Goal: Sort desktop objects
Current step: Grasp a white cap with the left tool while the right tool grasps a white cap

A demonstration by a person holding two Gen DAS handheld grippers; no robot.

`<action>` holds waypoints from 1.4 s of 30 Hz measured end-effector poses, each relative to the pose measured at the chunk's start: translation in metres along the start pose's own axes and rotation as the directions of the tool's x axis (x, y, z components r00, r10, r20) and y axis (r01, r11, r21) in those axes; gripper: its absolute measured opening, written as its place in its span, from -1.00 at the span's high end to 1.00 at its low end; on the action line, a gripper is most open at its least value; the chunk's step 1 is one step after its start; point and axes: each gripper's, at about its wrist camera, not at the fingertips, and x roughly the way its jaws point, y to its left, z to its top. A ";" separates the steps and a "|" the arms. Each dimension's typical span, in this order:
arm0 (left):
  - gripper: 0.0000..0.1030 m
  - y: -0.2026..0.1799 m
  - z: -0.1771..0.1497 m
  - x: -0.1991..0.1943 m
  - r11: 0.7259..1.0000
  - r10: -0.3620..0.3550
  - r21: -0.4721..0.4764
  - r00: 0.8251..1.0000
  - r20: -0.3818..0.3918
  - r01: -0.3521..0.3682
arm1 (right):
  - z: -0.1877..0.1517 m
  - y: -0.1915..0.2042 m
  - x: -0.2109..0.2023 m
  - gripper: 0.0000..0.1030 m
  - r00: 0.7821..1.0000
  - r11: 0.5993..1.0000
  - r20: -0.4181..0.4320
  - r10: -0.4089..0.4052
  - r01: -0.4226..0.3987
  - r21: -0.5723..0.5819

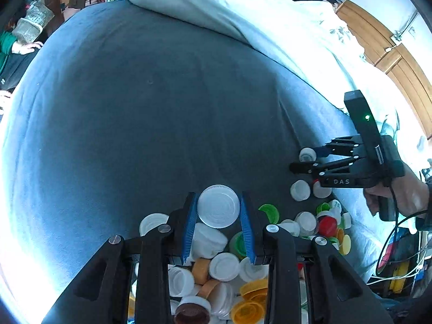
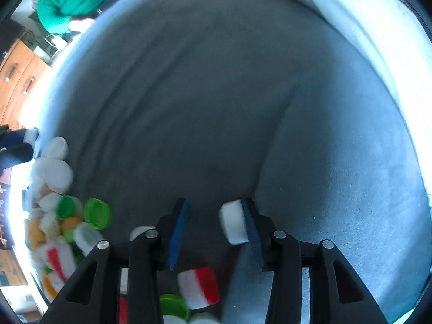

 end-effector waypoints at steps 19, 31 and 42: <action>0.48 -0.030 0.015 -0.012 0.999 -0.022 -0.043 1.000 0.007 0.022 | -0.001 -0.002 -0.065 0.74 0.998 0.993 0.046 0.051 -0.055 0.102; 0.49 -0.105 0.060 -0.090 1.000 -0.015 -0.001 0.998 0.066 0.015 | -0.014 0.042 -0.220 0.74 0.960 0.984 0.221 0.171 -0.176 0.004; 0.49 -0.191 0.094 -0.142 0.998 -0.040 0.049 0.994 0.103 0.035 | -0.051 0.015 -0.336 0.74 0.935 0.983 0.310 0.170 -0.181 0.009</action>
